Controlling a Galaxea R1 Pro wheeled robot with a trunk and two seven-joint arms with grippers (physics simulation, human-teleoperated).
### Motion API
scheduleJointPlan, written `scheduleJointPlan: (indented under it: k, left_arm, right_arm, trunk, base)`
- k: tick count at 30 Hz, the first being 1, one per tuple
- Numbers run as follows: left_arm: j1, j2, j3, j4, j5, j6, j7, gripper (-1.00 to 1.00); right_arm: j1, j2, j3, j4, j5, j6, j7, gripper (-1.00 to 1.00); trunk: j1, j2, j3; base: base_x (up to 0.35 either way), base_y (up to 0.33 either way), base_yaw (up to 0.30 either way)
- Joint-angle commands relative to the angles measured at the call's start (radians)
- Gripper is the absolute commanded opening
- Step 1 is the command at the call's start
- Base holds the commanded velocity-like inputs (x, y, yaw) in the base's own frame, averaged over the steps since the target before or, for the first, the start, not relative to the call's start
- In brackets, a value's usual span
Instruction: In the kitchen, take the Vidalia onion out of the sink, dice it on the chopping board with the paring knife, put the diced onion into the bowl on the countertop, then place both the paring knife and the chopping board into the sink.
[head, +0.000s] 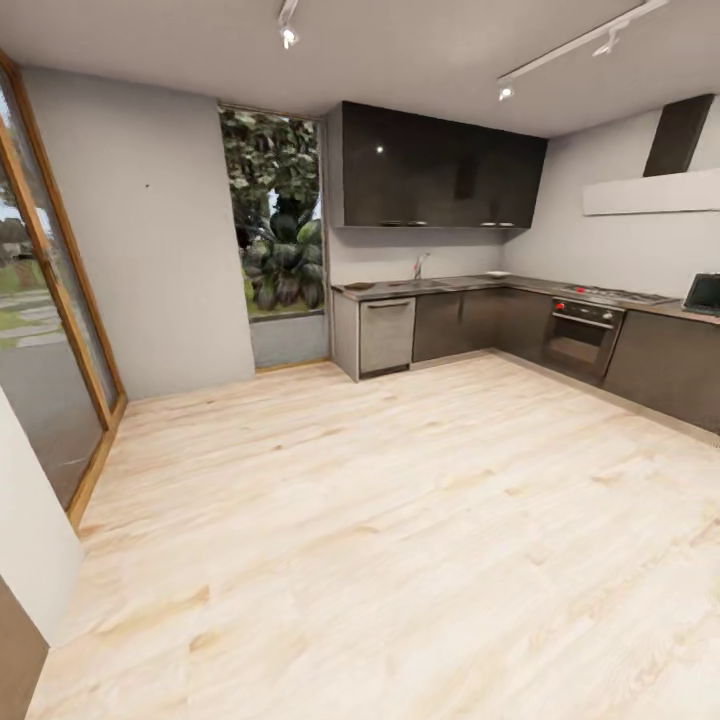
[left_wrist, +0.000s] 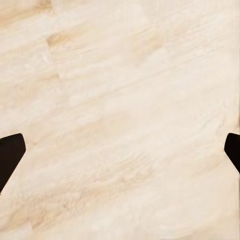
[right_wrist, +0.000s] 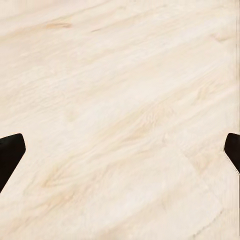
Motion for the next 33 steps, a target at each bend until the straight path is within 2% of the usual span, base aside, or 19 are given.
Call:
scheduleJointPlan:
  k: [1,33]
  left_arm:
    - [0.000,0.000,0.000,-0.001,0.006,-0.002,-0.001,1.00]
    - [0.000,0.000,0.000,-0.001,0.006,-0.002,-0.001,1.00]
  right_arm:
    - [-0.001,0.001,-0.002,0.001,0.001,-0.003,0.000,1.00]
    - [-0.001,0.002,-0.002,0.001,0.001,-0.003,0.000,1.00]
  trunk:
    - [0.001,0.000,-0.001]
    - [0.001,0.000,0.001]
  base:
    - [0.345,0.000,-0.255]
    - [0.345,0.000,-0.277]
